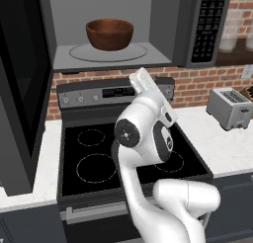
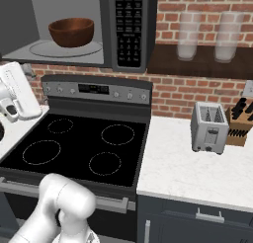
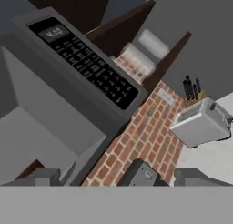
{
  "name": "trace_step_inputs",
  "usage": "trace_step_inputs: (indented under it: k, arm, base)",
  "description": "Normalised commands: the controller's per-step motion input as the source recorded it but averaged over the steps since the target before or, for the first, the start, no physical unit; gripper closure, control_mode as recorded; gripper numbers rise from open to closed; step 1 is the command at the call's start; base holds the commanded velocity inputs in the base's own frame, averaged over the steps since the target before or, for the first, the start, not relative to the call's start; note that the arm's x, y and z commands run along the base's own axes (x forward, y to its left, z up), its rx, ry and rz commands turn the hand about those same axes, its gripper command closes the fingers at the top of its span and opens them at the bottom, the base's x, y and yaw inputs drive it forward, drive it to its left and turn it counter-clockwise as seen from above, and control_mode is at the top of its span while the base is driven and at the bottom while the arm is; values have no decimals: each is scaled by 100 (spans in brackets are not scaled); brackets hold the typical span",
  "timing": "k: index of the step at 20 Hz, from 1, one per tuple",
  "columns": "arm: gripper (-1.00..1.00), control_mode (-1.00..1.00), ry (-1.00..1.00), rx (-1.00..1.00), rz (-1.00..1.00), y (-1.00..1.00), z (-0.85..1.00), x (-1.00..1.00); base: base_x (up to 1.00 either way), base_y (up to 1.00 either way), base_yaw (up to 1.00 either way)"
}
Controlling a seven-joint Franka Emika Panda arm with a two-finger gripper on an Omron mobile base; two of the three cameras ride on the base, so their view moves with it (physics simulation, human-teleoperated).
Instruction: Open the microwave, place the bowl with waffle inside the microwave, then close the microwave door and turn it on.
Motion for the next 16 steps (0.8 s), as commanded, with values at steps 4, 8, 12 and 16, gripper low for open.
trace_step_inputs:
  k: [4, 8, 12, 16]
  arm:
    - [-100, -100, 0, -13, -19, -14, -74, -56]
    - [-100, -100, -3, -15, -12, 1, -56, -35]
    - [-100, -100, -12, -19, -14, 45, -24, -33]
    - [-100, -100, -18, -22, -16, 70, -13, -33]
  base:
    - [0, 0, 0]
    - [0, 0, 0]
    - [0, 0, 0]
    - [0, 0, 0]
